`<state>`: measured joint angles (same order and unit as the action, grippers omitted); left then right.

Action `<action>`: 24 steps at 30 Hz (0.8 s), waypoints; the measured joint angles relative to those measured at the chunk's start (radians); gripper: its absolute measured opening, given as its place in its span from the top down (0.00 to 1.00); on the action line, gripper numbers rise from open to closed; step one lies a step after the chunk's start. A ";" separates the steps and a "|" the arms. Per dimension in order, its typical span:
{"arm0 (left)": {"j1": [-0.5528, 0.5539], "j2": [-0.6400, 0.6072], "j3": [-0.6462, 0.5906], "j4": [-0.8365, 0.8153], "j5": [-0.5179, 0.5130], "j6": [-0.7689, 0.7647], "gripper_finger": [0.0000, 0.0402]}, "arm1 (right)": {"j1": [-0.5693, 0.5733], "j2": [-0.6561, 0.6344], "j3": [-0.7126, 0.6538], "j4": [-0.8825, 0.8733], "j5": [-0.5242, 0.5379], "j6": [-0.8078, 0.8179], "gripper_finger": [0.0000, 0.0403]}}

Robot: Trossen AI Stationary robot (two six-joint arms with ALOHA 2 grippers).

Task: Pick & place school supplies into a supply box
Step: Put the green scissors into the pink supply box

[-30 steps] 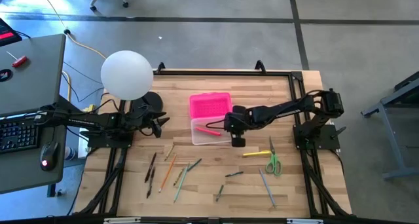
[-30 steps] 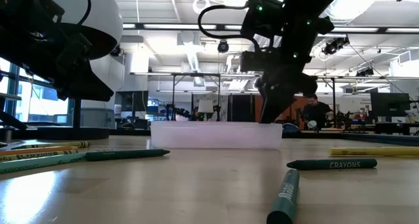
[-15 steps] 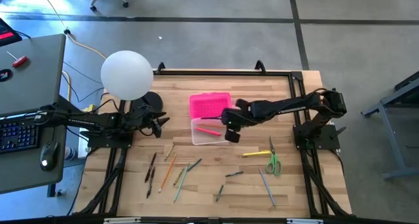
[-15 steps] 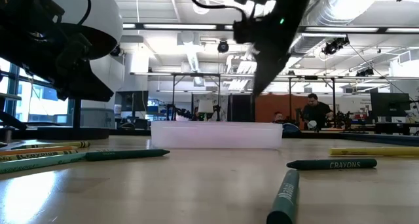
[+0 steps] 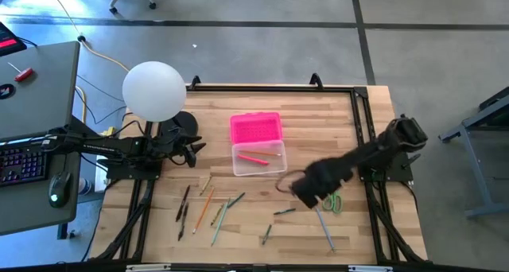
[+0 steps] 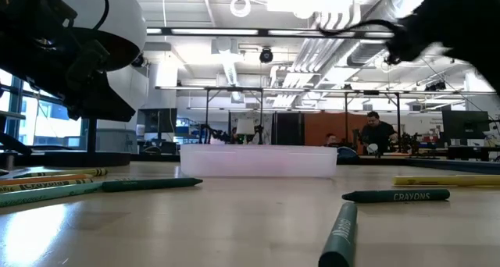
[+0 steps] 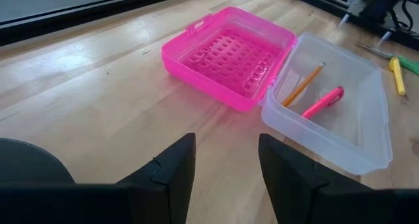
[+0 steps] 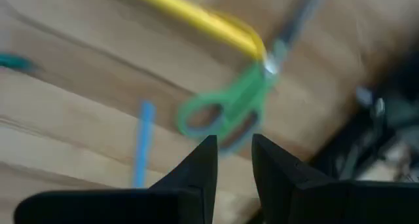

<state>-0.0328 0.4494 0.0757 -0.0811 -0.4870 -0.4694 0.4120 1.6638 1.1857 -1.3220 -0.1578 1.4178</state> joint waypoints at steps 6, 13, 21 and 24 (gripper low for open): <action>0.000 0.000 0.000 0.002 0.000 0.000 0.51 | 0.125 0.000 -0.113 0.059 -0.116 0.125 0.82; 0.000 0.000 0.000 0.003 -0.001 0.000 0.51 | 0.149 0.000 -0.262 0.268 -0.131 0.151 0.82; 0.000 0.000 0.000 0.004 -0.003 0.000 0.51 | 0.148 -0.008 -0.446 0.474 -0.148 0.154 0.82; 0.000 0.000 0.000 0.005 -0.006 0.000 0.51 | 0.147 -0.013 -0.466 0.485 -0.123 0.153 0.82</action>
<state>-0.0326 0.4492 0.0754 -0.0761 -0.4934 -0.4694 0.5591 1.6512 0.7193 -0.8368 -0.2811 1.5711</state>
